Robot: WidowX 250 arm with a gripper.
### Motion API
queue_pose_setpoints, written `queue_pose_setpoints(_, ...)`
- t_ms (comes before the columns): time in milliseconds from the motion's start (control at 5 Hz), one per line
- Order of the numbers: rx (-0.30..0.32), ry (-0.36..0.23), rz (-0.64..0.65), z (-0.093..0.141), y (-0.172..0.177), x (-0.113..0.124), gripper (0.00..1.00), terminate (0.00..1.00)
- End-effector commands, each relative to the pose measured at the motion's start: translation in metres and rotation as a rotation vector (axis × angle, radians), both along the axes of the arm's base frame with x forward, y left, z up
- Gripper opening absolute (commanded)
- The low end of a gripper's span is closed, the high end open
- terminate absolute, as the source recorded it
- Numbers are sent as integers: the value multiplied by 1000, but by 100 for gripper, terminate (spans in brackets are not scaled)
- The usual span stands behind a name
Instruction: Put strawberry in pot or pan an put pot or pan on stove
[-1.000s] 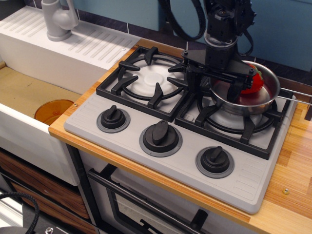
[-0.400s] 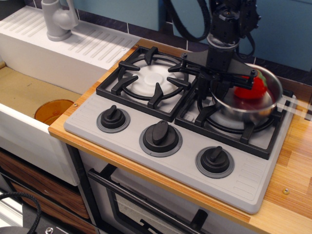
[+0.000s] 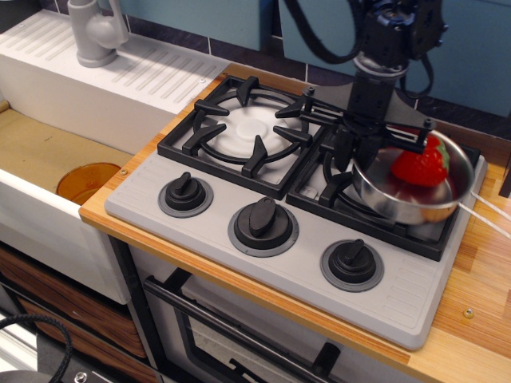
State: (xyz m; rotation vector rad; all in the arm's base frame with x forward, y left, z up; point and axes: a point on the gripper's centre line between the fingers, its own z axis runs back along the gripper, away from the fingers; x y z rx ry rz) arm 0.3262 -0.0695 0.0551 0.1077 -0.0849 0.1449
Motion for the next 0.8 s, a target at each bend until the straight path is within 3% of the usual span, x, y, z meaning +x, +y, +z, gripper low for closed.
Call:
queue_pose_setpoints(0, 3, 10, 1, 77, 3, -3, 0, 0)
queue_pose_setpoints(200, -1, 30, -34, 88, 23, 2, 0, 0)
queue_pose_setpoints(600, 2, 49, -139, 90, 87, 36, 0, 0)
